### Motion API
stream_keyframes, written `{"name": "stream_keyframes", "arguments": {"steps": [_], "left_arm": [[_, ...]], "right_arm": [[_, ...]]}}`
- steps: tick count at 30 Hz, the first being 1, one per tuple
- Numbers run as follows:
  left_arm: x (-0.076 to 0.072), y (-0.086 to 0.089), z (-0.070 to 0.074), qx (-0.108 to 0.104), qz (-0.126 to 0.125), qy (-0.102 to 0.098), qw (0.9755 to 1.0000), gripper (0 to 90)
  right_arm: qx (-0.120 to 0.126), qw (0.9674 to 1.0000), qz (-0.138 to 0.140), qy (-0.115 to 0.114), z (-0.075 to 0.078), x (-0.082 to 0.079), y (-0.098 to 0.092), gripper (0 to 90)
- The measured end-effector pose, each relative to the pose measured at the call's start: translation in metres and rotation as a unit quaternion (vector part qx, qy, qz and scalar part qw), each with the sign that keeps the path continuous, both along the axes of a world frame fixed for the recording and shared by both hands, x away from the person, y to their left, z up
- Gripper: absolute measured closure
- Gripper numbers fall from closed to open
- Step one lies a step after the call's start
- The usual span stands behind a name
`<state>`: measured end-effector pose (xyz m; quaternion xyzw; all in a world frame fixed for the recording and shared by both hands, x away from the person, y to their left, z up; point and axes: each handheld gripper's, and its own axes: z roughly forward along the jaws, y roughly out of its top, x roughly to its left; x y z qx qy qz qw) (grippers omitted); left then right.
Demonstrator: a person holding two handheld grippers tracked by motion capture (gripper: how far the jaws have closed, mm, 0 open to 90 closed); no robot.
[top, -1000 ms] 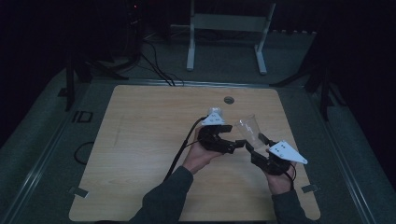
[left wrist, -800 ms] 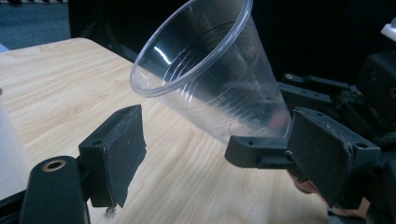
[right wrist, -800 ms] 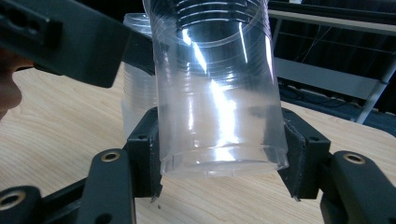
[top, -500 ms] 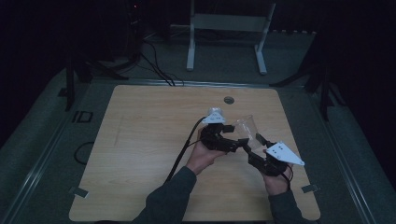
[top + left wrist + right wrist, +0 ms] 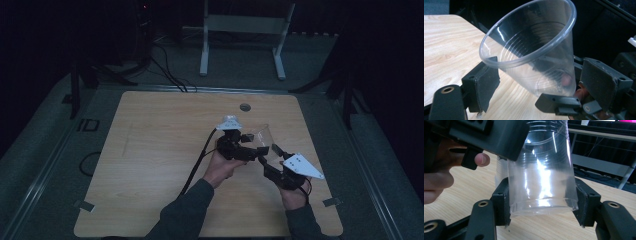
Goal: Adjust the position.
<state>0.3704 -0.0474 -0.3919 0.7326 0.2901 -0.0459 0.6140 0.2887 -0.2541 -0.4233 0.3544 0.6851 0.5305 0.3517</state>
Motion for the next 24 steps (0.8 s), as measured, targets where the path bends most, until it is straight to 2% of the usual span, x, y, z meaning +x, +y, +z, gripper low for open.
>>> {"name": "stream_keyframes", "arguments": {"steps": [7, 12, 24], "left_arm": [[0.0025, -0.0007, -0.0001, -0.021, 0.007, 0.009, 0.9997, 15.2], [0.0021, -0.0021, -0.0005, -0.028, 0.012, 0.01, 0.9995, 15.8], [0.0012, -0.0002, -0.001, -0.046, 0.023, 0.009, 0.9986, 25.3]], "right_arm": [[0.001, 1.0, 0.006, -0.001, -0.0004, -0.0008, 0.0012, 41.2], [0.002, 1.0, 0.008, 0.0, -0.0013, -0.0009, 0.0017, 41.0], [-0.001, 0.9999, 0.013, 0.006, -0.0018, 0.0005, 0.0012, 40.9]]}}
